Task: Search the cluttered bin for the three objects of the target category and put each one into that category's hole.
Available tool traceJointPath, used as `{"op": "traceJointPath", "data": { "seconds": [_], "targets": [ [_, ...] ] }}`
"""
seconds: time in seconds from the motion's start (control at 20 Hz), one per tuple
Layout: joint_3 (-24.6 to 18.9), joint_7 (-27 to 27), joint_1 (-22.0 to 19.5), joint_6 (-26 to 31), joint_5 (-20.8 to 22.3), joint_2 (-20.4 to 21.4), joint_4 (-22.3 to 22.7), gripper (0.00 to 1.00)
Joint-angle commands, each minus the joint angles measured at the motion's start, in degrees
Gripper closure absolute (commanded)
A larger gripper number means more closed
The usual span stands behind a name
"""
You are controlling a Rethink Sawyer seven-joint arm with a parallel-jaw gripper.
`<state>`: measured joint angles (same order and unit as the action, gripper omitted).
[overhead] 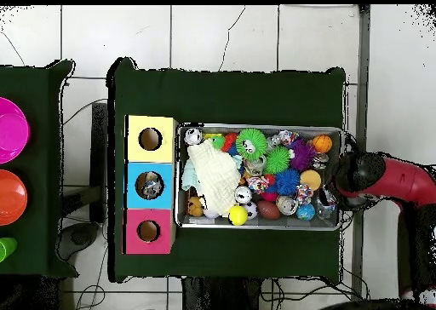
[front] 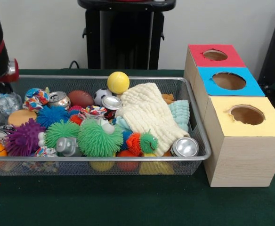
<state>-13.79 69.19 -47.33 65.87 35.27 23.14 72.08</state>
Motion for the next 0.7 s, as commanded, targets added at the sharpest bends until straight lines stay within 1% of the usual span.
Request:
{"op": "traceJointPath", "data": {
  "seconds": [0.05, 0.15, 0.3, 0.45, 0.55, 0.65, 0.7],
  "targets": [
    [-12.8, -23.9, -6.8, -6.4, -3.6, 7.5, 16.6, 1.0],
    [-15.0, -24.3, -8.8, -7.6, -4.0, 8.0, 18.2, 1.0],
    [-16.1, -23.3, -9.3, -7.9, -2.5, 7.9, 18.3, 1.0],
    [-14.9, -20.6, -8.0, -13.3, 3.1, 8.2, 17.3, 1.0],
    [-12.1, -15.1, -5.1, -21.2, 10.0, 8.0, 15.6, 1.0],
    [-9.6, -10.5, -2.3, -25.4, 14.7, 6.5, 13.3, 1.0],
    [-8.9, -9.0, -1.4, -26.3, 15.8, 5.7, 12.5, 1.0]
  ]
}}
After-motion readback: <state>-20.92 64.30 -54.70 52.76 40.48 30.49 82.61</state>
